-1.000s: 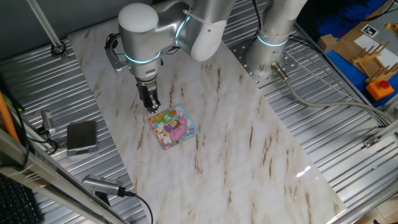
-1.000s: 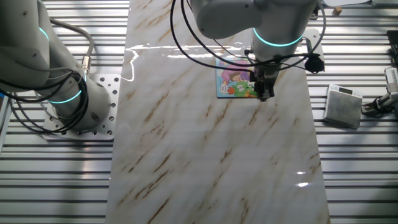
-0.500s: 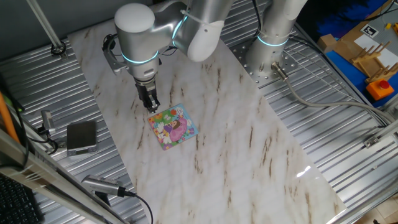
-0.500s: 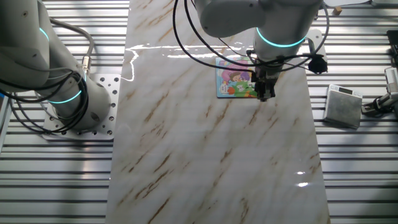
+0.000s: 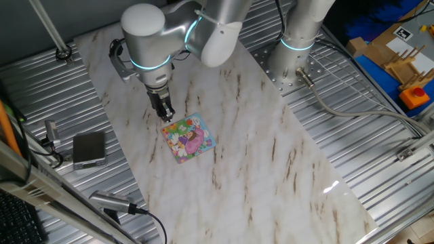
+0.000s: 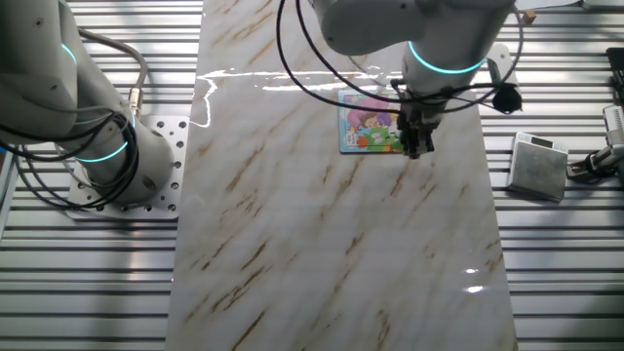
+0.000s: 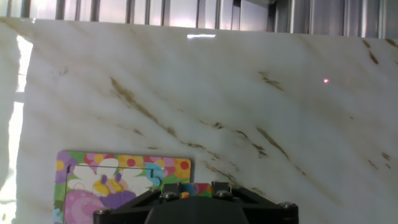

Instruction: Assemble one piece of a puzzle

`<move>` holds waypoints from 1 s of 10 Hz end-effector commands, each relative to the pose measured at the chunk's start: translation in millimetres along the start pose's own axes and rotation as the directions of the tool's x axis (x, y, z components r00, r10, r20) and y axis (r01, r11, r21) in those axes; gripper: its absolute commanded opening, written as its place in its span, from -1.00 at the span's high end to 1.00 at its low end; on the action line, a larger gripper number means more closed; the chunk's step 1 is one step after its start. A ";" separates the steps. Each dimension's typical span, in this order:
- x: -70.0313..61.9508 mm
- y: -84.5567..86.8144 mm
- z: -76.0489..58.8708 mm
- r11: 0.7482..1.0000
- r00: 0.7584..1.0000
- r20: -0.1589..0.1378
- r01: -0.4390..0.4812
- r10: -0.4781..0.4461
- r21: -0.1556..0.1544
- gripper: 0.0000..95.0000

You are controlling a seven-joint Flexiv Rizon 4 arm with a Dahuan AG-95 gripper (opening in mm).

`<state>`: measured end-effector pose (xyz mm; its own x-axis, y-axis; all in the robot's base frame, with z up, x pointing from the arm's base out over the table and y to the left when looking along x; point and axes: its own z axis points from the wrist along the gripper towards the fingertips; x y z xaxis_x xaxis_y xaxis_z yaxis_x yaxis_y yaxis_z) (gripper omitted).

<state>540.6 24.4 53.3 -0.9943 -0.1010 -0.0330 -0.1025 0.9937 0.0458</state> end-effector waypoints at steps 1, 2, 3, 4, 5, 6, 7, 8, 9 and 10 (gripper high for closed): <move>-0.3 1.9 0.8 1.000 1.000 0.021 -0.016 0.016 0.008 1.00; -1.0 4.0 1.1 1.000 1.000 0.024 -0.020 0.020 0.007 1.00; -1.7 6.2 1.7 0.999 0.999 0.030 -0.032 0.032 0.004 1.00; -2.6 7.9 2.6 0.999 0.999 0.033 -0.041 0.041 0.001 1.00; -5.0 13.7 6.0 0.998 0.998 0.033 -0.058 0.058 0.000 1.00; -6.1 16.6 7.6 0.998 0.997 0.033 -0.062 0.062 0.001 1.00; -7.6 20.1 9.4 0.998 0.997 0.036 -0.070 0.070 0.001 1.00; -10.3 23.4 10.5 0.997 0.996 0.040 -0.075 0.075 -0.001 1.00; -14.2 24.6 9.7 0.997 0.996 0.041 -0.076 0.076 0.000 1.00; -16.2 26.4 10.0 0.997 0.996 0.044 -0.078 0.078 -0.002 1.00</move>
<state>553.9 54.0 46.0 -0.9972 -0.0209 -0.0717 -0.0246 0.9984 0.0514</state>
